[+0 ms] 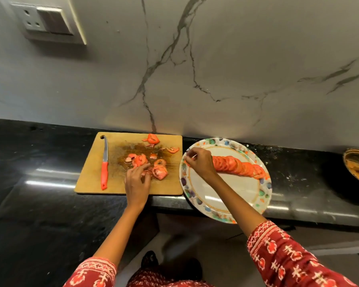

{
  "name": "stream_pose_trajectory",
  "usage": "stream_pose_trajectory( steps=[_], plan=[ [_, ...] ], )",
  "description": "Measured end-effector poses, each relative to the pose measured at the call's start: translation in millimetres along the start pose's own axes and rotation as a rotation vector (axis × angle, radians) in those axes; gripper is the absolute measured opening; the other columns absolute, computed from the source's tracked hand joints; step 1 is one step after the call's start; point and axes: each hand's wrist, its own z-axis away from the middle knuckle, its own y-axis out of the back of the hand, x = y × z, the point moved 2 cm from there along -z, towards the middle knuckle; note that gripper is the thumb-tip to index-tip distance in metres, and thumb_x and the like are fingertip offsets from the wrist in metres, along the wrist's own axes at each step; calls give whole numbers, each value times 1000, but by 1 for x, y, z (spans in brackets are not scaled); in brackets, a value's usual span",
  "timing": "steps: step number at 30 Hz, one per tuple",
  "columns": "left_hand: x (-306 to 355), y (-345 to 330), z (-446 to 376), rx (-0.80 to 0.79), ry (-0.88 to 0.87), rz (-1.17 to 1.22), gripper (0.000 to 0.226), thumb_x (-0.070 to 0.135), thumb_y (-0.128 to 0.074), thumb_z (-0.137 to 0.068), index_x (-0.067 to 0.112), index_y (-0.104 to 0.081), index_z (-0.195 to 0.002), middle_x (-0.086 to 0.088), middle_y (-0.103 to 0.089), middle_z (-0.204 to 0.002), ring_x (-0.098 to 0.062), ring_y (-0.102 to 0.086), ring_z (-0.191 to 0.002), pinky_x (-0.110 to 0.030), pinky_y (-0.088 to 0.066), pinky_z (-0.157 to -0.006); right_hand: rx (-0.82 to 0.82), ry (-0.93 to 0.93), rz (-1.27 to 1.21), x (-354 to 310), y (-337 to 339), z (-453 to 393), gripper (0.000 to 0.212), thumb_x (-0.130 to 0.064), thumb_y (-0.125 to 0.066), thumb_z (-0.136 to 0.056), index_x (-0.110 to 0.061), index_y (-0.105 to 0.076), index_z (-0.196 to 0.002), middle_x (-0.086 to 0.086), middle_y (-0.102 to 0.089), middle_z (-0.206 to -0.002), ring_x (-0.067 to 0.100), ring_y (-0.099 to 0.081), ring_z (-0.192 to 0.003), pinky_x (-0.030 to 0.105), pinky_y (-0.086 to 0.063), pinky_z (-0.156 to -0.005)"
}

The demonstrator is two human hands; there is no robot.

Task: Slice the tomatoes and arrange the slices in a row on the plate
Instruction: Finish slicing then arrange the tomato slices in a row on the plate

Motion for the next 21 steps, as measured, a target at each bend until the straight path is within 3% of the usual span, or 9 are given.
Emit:
stream_pose_trajectory(
  steps=[4,7,13,15,18,21],
  plan=[
    [-26,25,-13,32,55,-33,32,0,-60,-84,9,-63,-115,-10,-66,-106,-27,-52,-105,-33,-40,-85,-269,3,34,-23,-40,0,18,-9,-70,-79,1,-69,-94,16,-70,-92,25,-65,-84,33,-51,-78],
    [-38,33,-22,11,108,-19,34,3,-58,-86,8,-61,-119,-12,-64,-111,-26,-52,-106,-35,-42,-89,-400,-8,152,-34,-61,3,26,-15,-72,-78,-1,-68,-100,14,-68,-100,24,-62,-91,27,-46,-75],
    [-46,34,-30,-18,101,-6,35,3,-58,-86,9,-59,-121,-11,-64,-112,-26,-52,-108,-36,-42,-92,-414,-152,212,-43,-75,3,26,-9,-71,-77,-5,-62,-102,6,-57,-89,14,-48,-80,22,-36,-58],
    [-47,31,-31,-31,83,-4,35,4,-58,-86,10,-59,-121,-9,-63,-115,-25,-51,-111,-36,-42,-94,-424,-155,195,-45,-74,2,20,-7,-71,-77,-9,-61,-94,2,-52,-85,14,-48,-79,19,-34,-53],
    [-43,27,-32,-47,29,12,35,2,-59,-86,8,-60,-120,-10,-64,-114,-26,-51,-110,-32,-40,-91,-416,-156,127,-42,-70,4,18,-6,-71,-77,-14,-56,-83,2,-54,-83,13,-49,-75,16,-32,-51],
    [-34,20,-31,-63,2,27,33,1,-59,-85,7,-61,-118,-11,-64,-112,-27,-51,-110,-31,-38,-89,-406,-169,38,-35,-61,8,15,-7,-72,-76,-7,-62,-87,4,-57,-81,13,-50,-74,20,-36,-55]
  ],
)
